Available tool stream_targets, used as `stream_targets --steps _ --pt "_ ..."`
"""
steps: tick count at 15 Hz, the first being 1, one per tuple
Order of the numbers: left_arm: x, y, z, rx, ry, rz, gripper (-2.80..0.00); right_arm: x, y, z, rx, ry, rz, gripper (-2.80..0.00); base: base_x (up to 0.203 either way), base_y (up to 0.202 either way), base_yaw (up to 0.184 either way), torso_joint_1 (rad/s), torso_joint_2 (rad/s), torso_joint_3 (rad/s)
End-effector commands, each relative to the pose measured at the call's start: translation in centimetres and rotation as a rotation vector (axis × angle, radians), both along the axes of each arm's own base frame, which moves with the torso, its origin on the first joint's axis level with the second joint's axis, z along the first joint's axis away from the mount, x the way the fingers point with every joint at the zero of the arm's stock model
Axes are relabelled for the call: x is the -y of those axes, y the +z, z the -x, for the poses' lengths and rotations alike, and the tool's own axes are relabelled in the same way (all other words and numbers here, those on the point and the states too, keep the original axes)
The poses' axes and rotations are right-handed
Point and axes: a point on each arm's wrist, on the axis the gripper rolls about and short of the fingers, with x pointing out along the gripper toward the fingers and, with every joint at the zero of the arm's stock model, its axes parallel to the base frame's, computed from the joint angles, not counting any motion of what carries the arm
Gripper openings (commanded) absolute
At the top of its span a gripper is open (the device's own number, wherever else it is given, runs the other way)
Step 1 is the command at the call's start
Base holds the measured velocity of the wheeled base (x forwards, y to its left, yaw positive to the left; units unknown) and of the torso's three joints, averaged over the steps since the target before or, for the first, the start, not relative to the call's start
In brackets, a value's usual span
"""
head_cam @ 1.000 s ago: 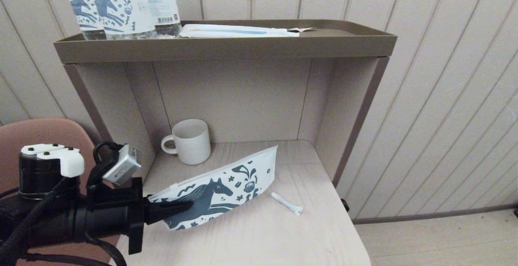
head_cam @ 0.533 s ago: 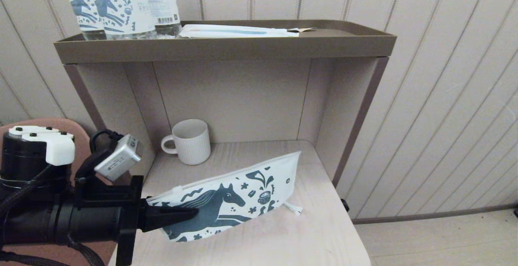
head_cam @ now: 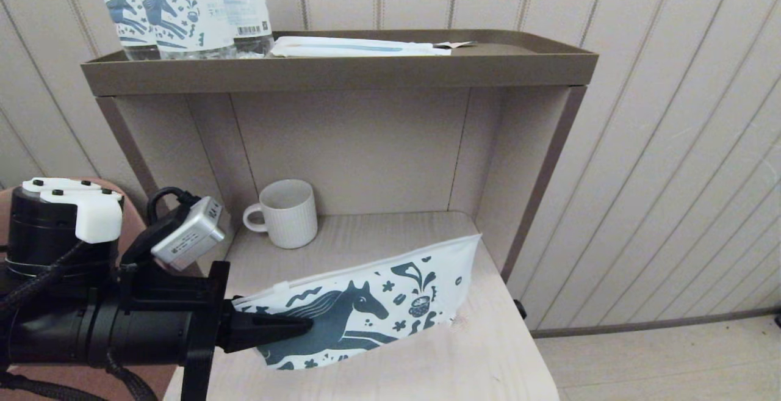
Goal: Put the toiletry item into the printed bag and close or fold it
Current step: Open the storage bag
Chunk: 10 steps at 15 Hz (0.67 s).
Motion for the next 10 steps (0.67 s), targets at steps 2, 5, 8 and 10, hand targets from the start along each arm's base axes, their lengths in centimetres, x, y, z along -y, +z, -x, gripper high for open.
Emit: stream_targets --steps 2,5,8,10 --pt "0.7 -0.1 -0.1 -0.005 -0.031 -0.001 -2.8 -2.6 3.5 -6.2 -0.175 0.186 0.032 -2.8 0.0 0.0 0.0 0.0 0.0 0.0" --pt "1.7 0.4 0.1 -0.007 -0.075 -0.003 -2.8 -6.4 4.6 -10.0 -0.3 0.365 0.113 0.0 0.0 0.0 0.0 0.0 0.0 0.0" --pt "2.2 0.9 0.2 -0.01 -0.101 -0.005 -2.8 -9.5 5.9 -13.0 -0.328 0.443 0.186 -2.8 0.0 0.0 0.0 0.0 0.0 0.0" --pt "2.6 0.7 0.3 -0.018 -0.116 -0.009 -2.8 -11.0 6.2 -14.4 -0.361 0.469 0.246 -2.8 0.0 0.0 0.0 0.0 0.0 0.0"
